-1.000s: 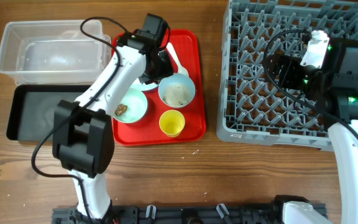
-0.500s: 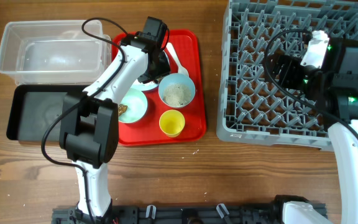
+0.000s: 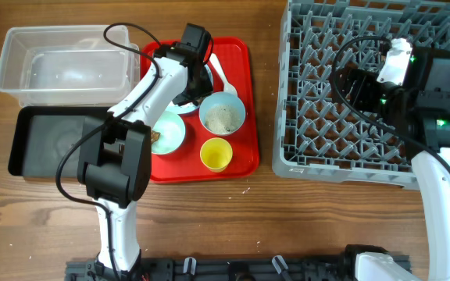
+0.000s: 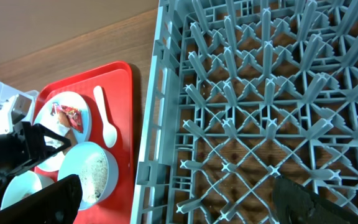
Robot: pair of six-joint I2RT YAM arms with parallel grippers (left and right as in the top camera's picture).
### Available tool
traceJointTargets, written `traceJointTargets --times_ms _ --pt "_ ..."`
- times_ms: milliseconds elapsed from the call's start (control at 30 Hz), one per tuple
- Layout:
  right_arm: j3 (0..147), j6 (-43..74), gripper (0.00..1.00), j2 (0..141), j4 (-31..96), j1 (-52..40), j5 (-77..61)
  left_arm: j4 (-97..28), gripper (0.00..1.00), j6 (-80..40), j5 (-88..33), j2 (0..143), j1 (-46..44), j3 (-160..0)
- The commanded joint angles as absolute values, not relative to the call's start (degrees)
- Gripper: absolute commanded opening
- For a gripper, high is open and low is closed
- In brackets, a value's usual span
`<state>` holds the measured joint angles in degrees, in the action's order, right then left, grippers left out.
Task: Sort waste into correct bins and load items into the dishwasher rack
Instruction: 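Grasp the white tissue on the blue plate with the left gripper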
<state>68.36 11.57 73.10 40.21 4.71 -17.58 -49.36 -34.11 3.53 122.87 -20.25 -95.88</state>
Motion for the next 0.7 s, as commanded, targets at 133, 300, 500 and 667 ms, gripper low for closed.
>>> traceJointTargets --times_ms 133,300,500,667 --pt "68.9 12.1 1.00 73.7 40.1 4.7 -17.9 -48.8 0.43 -36.5 2.5 125.7 -20.2 -96.5" --pt "68.9 12.1 0.99 73.7 40.1 4.7 -17.9 -48.3 0.43 -36.5 2.4 126.3 -20.3 -96.5" --pt "68.9 12.1 1.00 73.7 40.1 4.7 -17.9 -46.3 0.27 -36.4 1.9 126.4 -20.4 -96.5" --pt "68.9 12.1 1.00 73.7 40.1 4.7 -17.9 -48.2 0.11 -36.4 0.9 124.2 -19.1 -97.9"
